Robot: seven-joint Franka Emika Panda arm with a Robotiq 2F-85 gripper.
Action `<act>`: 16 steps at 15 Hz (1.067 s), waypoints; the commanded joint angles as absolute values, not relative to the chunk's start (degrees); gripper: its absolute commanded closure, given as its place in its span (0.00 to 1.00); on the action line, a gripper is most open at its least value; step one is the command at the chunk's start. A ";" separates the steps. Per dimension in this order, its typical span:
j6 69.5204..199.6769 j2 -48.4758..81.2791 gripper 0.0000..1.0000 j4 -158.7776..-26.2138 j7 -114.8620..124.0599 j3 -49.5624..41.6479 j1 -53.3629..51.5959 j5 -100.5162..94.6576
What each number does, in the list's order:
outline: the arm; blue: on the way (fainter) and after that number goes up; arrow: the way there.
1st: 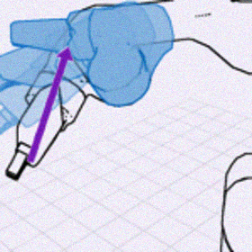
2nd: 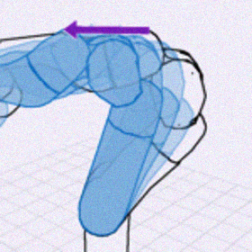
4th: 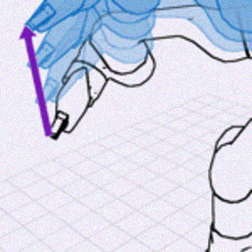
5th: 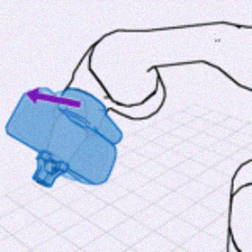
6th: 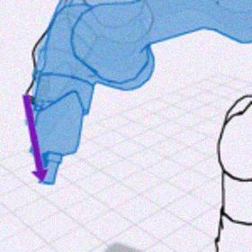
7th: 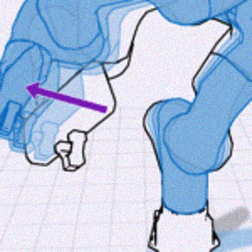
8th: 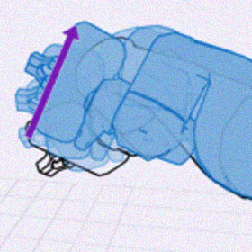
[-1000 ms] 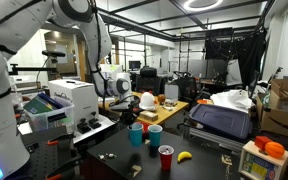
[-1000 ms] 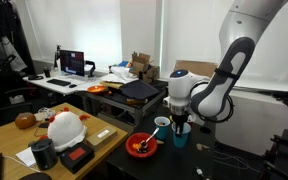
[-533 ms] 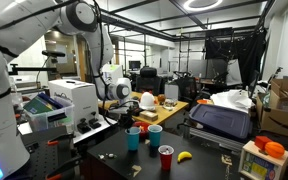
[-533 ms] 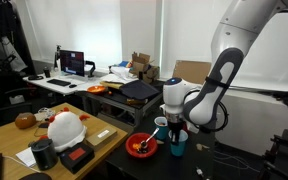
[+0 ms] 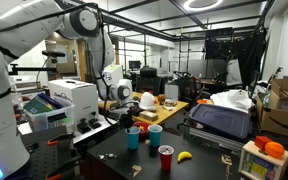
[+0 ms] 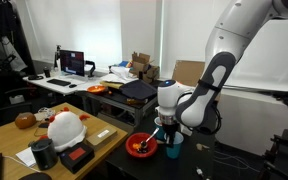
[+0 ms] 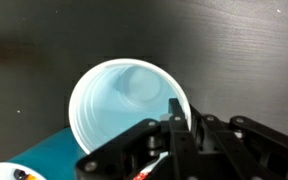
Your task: Pour the things in the blue cup into the red cup
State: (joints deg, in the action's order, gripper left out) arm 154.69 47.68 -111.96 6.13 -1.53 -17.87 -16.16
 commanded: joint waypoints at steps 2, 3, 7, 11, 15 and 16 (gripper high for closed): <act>151.46 48.72 0.67 -109.04 6.91 -1.88 -18.67 -15.14; 151.42 48.66 0.61 -108.90 7.16 -2.00 -18.71 -15.10; 151.91 48.06 0.31 -109.27 7.46 -2.11 -18.39 -14.74; 151.44 45.67 0.03 -111.17 7.22 -2.48 -17.86 -14.49; 149.11 41.34 0.00 -113.36 6.67 -2.26 -16.48 -13.82; 148.42 40.04 0.00 -113.85 6.59 -2.02 -15.94 -13.52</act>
State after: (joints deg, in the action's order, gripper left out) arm 151.62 45.78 -110.26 6.63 -2.58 -17.02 -14.83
